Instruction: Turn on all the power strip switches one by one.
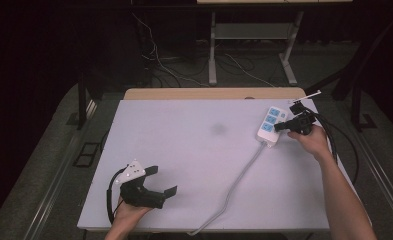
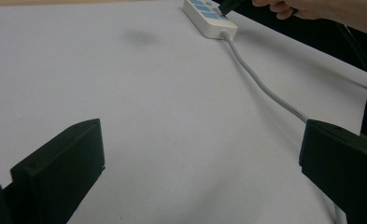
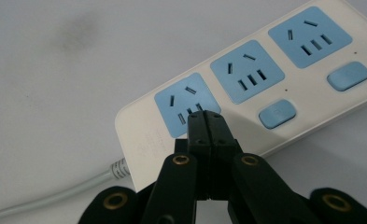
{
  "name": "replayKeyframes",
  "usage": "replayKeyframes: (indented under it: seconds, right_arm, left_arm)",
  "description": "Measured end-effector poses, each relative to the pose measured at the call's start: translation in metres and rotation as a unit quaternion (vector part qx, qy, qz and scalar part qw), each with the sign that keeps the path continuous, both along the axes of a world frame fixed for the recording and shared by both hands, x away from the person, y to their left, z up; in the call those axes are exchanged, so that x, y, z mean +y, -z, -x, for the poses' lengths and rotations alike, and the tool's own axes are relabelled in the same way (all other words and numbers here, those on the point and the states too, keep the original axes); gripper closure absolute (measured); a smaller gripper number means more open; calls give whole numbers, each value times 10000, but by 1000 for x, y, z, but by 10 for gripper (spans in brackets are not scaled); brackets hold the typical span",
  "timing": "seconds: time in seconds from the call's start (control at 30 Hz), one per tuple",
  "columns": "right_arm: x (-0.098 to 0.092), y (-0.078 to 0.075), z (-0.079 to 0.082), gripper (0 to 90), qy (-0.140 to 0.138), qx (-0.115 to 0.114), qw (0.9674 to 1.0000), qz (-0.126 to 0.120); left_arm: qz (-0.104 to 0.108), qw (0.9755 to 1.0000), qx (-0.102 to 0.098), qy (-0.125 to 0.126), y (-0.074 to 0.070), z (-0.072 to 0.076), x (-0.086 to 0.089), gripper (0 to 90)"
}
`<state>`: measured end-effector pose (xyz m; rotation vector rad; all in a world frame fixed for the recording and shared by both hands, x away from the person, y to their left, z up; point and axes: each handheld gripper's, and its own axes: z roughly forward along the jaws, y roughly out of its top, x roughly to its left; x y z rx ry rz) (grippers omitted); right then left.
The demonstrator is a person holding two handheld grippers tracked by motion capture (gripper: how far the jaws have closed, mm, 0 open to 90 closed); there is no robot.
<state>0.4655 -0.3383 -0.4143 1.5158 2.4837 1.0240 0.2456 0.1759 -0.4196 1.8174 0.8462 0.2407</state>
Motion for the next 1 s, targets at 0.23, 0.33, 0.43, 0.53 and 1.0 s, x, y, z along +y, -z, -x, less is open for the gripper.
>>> replayKeyframes:
  seconds: [0.23,0.33,0.43,0.53,1.0]
  right_arm:
    - [1,1,1,900,-55,-108,9999,99]
    - [0,2,2,900,-65,-128,9999,69]
    - [1,3,3,900,-84,-185,9997,139]
    - [1,4,5,900,-49,-227,9997,99]
    - [5,4,6,900,-36,-280,9993,265]
  left_arm:
    - [-7,10000,2,9,0,0,0,0]
    - [-7,10000,5,13,1,0,-1,0]
    - [-5,10000,17,17,1,0,-1,0]
    - [-2,10000,16,23,1,0,-1,0]
    - [37,10000,33,0,1,1,1,0]
